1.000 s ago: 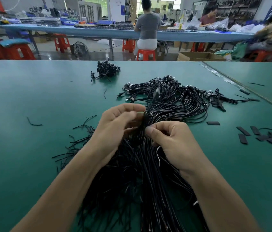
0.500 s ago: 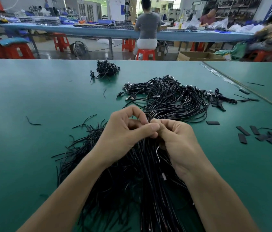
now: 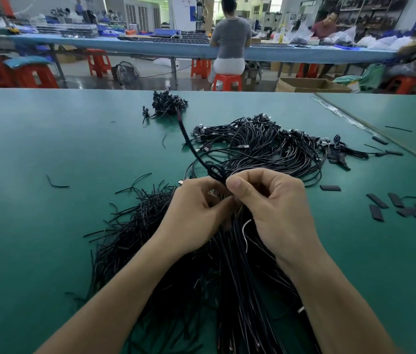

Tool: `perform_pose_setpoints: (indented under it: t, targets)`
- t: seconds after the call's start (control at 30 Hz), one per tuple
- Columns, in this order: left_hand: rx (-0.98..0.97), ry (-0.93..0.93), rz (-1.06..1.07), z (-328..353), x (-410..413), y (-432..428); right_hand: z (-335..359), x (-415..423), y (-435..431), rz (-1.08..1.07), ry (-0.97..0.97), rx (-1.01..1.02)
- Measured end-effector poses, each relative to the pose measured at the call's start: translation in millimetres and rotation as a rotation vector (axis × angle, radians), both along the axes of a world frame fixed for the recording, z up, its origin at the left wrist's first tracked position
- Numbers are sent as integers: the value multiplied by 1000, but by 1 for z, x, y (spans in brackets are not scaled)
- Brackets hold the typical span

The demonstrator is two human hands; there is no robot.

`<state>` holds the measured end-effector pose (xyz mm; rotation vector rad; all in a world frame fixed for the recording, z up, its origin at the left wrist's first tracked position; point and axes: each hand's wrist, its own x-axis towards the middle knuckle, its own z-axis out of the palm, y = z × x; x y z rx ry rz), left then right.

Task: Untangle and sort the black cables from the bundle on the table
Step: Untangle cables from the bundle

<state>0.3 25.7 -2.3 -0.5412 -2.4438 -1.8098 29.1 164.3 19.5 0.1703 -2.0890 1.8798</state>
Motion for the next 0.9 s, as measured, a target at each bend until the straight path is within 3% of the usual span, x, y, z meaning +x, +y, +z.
perform_pose_setpoints:
  t: [0.1,0.27,0.33,0.53,0.73,0.9]
  targets:
    - [209,-219,-61,0,-1,2,-5,-1,-3,-38,-2,103]
    - [578,-358,-88,3,-10,-3,-8,-2,-1,-38,16,232]
    - [643,-393,-71,7,-14,-9,-10,-2,-2,-28,-24,286]
    - [506,-224,-158,9,-10,-14,-17,-3,-2,-80,-112,326]
    - [310,7,-161,0,-10,-10,-20,-6,0,-101,-229,94]
    - [205,-18,-108,-2,-11,-9,-17,-6,1,-38,-347,-152]
